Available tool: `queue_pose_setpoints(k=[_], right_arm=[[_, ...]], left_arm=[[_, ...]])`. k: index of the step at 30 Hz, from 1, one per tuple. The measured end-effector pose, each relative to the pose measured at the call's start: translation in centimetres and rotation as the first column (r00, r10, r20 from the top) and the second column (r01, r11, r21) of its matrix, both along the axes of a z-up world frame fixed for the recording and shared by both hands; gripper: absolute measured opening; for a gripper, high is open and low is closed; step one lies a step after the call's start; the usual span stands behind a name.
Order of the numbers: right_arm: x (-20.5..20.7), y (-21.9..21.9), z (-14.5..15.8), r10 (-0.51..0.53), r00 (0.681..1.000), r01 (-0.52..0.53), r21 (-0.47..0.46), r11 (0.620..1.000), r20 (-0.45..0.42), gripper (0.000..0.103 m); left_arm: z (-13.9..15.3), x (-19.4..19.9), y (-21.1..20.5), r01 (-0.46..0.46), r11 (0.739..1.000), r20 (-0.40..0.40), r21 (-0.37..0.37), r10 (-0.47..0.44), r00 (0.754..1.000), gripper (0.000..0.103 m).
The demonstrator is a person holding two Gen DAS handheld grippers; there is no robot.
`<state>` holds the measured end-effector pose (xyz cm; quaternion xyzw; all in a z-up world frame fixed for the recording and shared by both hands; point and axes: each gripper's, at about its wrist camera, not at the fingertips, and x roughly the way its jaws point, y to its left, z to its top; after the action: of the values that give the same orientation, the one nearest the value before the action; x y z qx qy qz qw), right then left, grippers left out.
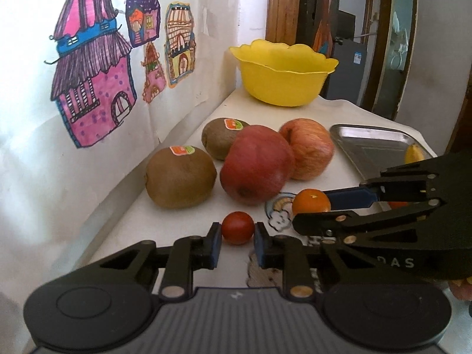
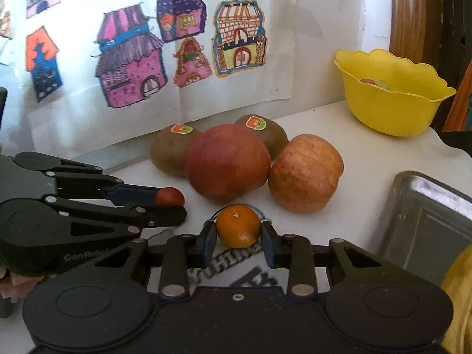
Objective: Organize fruits
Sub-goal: 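Carry the mandarin with the right tool while the left tool carries the tomato over the tray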
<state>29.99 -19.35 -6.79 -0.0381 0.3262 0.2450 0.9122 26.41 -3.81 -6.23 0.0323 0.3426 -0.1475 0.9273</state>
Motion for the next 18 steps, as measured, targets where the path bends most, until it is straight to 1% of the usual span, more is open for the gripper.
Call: queue_pose_setpoints(k=[4, 9, 14, 18], right_arm=[[-2.4, -0.9, 0.6, -0.019, 1.0, 0.019, 0.013, 1.0, 0.013, 0.034], [-6.2, -2.6, 1.1, -0.065, 0.997, 0.064, 0.055, 0.996, 0.029, 0.035], [-10.4, -4.7, 1.6, -0.124, 0.991, 0.119, 0.087, 0.989, 0.053, 0.035], [-13.2, -6.7, 2.3, -0.176, 0.981, 0.167, 0.099, 0.981, 0.086, 0.035]], left_arm=[[0.3, -1.8, -0.3, 0.018, 1.0, -0.003, -0.014, -0.018, 1.0, 0.026], [0.5, -3.9, -1.1, 0.041, 0.999, -0.007, -0.031, -0.041, 0.999, 0.025], [1.0, -5.8, -2.7, 0.073, 0.996, -0.003, -0.059, -0.074, 0.997, 0.025], [1.5, -6.6, -4.8, 0.117, 0.99, 0.009, -0.081, -0.117, 0.993, 0.025]])
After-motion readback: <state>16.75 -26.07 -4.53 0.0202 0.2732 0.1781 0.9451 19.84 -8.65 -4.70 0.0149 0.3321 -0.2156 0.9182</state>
